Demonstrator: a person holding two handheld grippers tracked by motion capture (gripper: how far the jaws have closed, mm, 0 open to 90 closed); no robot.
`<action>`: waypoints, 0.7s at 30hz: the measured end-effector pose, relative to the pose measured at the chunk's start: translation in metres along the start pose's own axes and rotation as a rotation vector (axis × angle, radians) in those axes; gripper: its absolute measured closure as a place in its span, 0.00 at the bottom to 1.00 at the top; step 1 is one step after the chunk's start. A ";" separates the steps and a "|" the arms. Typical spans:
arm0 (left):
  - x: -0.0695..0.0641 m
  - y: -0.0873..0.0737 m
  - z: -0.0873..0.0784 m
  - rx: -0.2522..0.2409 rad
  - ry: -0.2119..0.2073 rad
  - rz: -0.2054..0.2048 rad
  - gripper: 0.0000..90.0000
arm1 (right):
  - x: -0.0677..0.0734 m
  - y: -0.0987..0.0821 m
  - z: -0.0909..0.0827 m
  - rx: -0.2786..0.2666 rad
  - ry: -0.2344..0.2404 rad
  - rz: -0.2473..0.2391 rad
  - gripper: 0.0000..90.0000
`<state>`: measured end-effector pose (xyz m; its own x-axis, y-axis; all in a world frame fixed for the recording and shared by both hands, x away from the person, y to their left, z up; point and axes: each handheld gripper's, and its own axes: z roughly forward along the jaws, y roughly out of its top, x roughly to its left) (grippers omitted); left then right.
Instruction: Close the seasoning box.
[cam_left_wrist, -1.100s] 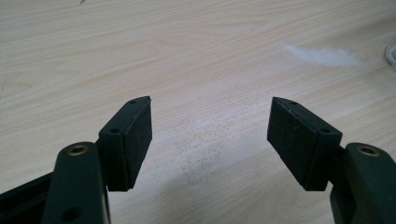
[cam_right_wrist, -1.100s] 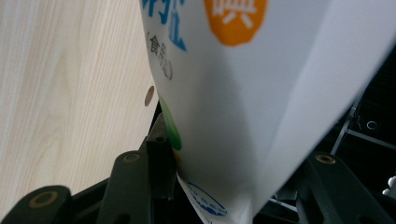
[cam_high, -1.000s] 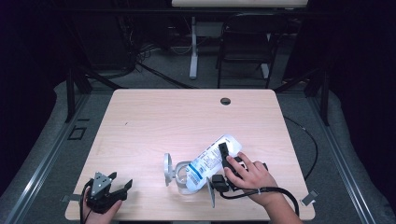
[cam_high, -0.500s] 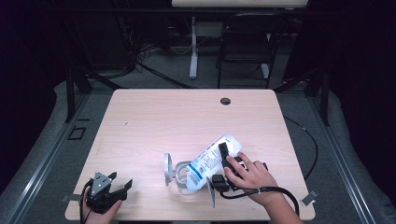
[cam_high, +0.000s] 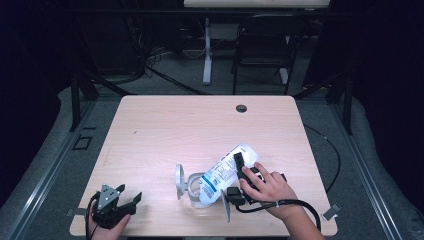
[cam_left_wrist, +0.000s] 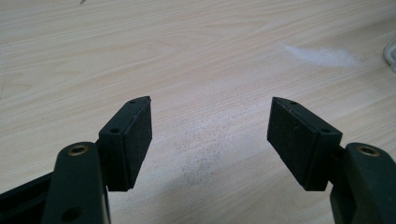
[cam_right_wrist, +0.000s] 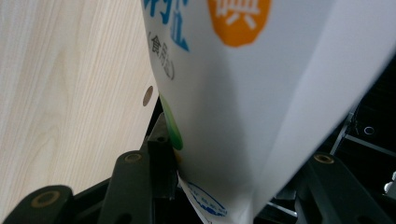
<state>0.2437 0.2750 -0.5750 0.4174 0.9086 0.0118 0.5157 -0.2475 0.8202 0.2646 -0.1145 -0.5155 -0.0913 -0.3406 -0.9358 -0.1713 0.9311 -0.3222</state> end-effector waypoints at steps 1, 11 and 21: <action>0.000 0.000 0.000 0.000 0.000 0.001 0.35 | 0.001 -0.001 0.002 -0.020 0.002 0.016 0.60; 0.000 0.000 0.000 0.002 -0.001 0.002 0.35 | 0.002 -0.001 0.001 -0.012 0.006 0.010 0.60; 0.000 0.000 0.000 0.002 -0.002 0.003 0.35 | 0.003 -0.001 0.002 -0.026 0.002 0.014 0.61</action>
<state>0.2438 0.2748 -0.5750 0.4204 0.9072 0.0135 0.5159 -0.2512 0.8190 0.2665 -0.1163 -0.5180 -0.0954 -0.3280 -0.9399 -0.1956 0.9319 -0.3053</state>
